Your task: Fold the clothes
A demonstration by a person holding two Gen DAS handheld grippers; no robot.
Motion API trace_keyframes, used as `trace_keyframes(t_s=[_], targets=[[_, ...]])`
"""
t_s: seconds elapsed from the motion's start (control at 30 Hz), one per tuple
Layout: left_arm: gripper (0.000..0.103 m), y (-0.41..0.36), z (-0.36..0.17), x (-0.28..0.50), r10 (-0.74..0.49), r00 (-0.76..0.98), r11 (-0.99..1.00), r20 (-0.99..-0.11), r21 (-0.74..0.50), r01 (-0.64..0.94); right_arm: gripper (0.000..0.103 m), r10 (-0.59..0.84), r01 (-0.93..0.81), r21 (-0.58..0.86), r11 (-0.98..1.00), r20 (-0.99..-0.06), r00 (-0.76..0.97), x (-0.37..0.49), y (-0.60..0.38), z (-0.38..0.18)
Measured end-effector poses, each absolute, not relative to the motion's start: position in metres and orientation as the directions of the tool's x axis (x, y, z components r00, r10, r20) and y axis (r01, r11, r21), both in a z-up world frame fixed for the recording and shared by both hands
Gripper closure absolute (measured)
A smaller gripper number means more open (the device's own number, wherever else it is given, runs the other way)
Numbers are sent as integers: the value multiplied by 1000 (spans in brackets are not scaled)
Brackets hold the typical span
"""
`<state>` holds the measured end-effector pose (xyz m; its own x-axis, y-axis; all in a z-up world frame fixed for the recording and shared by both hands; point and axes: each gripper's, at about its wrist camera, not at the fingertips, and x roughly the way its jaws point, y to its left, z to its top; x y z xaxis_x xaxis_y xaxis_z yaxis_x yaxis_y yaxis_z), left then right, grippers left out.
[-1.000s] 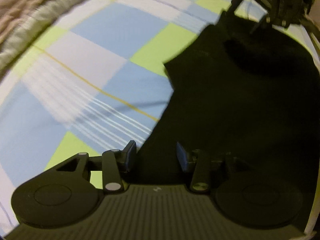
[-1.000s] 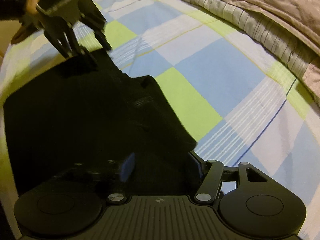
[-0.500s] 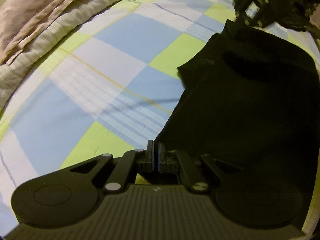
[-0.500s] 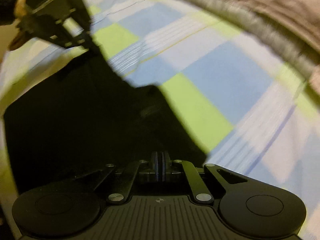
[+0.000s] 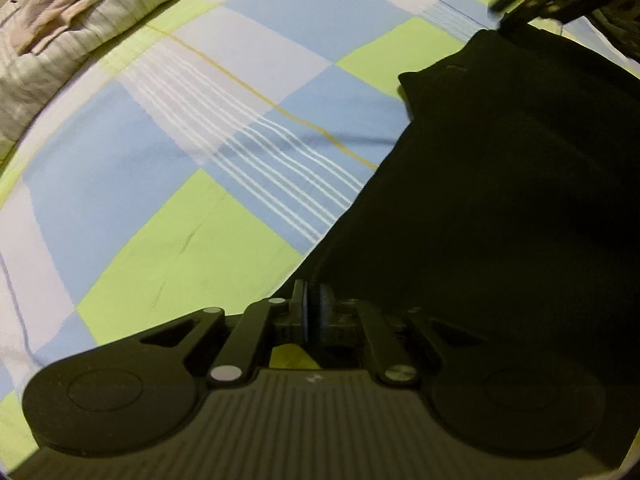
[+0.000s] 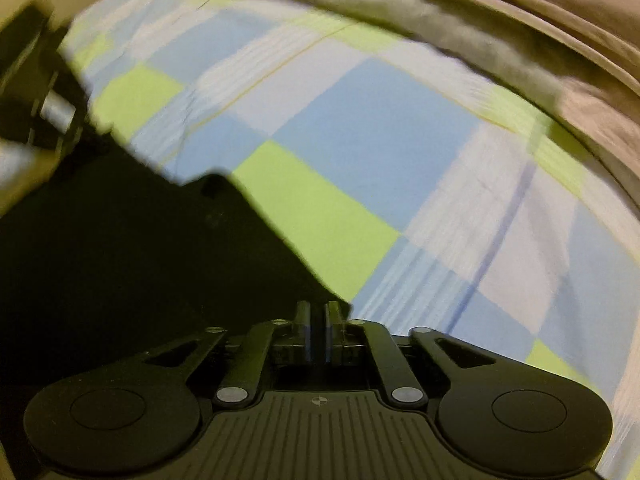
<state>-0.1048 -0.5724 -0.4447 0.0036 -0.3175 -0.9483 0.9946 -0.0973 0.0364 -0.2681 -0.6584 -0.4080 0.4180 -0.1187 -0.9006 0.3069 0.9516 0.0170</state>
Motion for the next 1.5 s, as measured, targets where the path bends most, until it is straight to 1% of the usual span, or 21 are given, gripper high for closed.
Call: trace_keyframes(t_s=[0.03,0.07,0.1,0.3,0.33,0.4,0.57,0.67,0.7,0.8,0.83,0.87,0.97,1.0,1.1,1.2,1.23,1.27,1.3,1.37,1.5], targets=[[94,-570,-441,-104,-321,15,-87,-947,45,995,46,-153,334,1,943,-888,433,-276,-659,-399],[94,-566,-437,-105,-327,27,-75,-945,54,996,45,-172,358,-3,934,-880,443,-286,-659,-390],[88,-562,-432,-106,-337,43,-61,-941,67,996,45,-181,379,3,925,-874,451,-297,-659,-381],[81,-524,-391,-143,-413,89,-47,-906,119,992,45,-259,525,4,851,-867,426,-400,-638,-338],[78,-516,-385,-157,-425,88,-63,-901,126,990,45,-268,555,7,832,-870,413,-425,-639,-335],[64,-497,-375,-190,-447,80,-118,-891,148,982,45,-278,636,34,771,-881,384,-482,-638,-332],[49,-442,-360,-271,-471,-2,-230,-882,121,966,44,-273,873,224,434,-890,364,-591,-595,-338],[38,-406,-367,-327,-473,-27,-388,-881,181,904,44,-265,919,356,169,-882,390,-642,-566,-354],[38,-397,-377,-342,-469,-11,-434,-883,220,874,44,-265,915,396,83,-876,403,-656,-556,-359],[39,-385,-401,-371,-456,54,-502,-888,307,809,44,-285,869,489,-79,-846,451,-682,-538,-379],[43,-386,-407,-374,-449,81,-501,-890,326,802,44,-294,848,518,-111,-833,470,-685,-536,-385],[48,-387,-414,-377,-441,108,-500,-891,344,795,44,-303,825,547,-141,-817,490,-688,-535,-391],[75,-391,-433,-386,-418,190,-498,-888,399,770,42,-350,741,647,-180,-746,566,-694,-536,-405],[80,-393,-439,-389,-410,217,-497,-886,416,761,40,-365,715,674,-185,-723,586,-694,-537,-410],[91,-396,-455,-396,-387,287,-497,-876,460,736,39,-416,626,746,-226,-655,631,-692,-542,-433],[96,-394,-448,-390,-377,286,-492,-881,453,744,41,-432,560,787,-259,-613,662,-688,-551,-455],[96,-393,-446,-387,-374,286,-490,-882,450,746,83,-423,572,778,-259,-624,657,-688,-557,-456],[96,-393,-444,-385,-371,286,-489,-884,448,749,94,-429,571,772,-280,-632,645,-696,-565,-456],[96,-392,-442,-383,-367,286,-487,-885,445,751,100,-445,559,767,-316,-640,627,-709,-574,-456],[96,-391,-438,-378,-360,286,-484,-888,440,757,100,-462,570,757,-319,-649,604,-736,-594,-455],[97,-389,-433,-378,-348,292,-470,-891,435,768,99,-399,658,722,-215,-680,615,-743,-616,-448]])
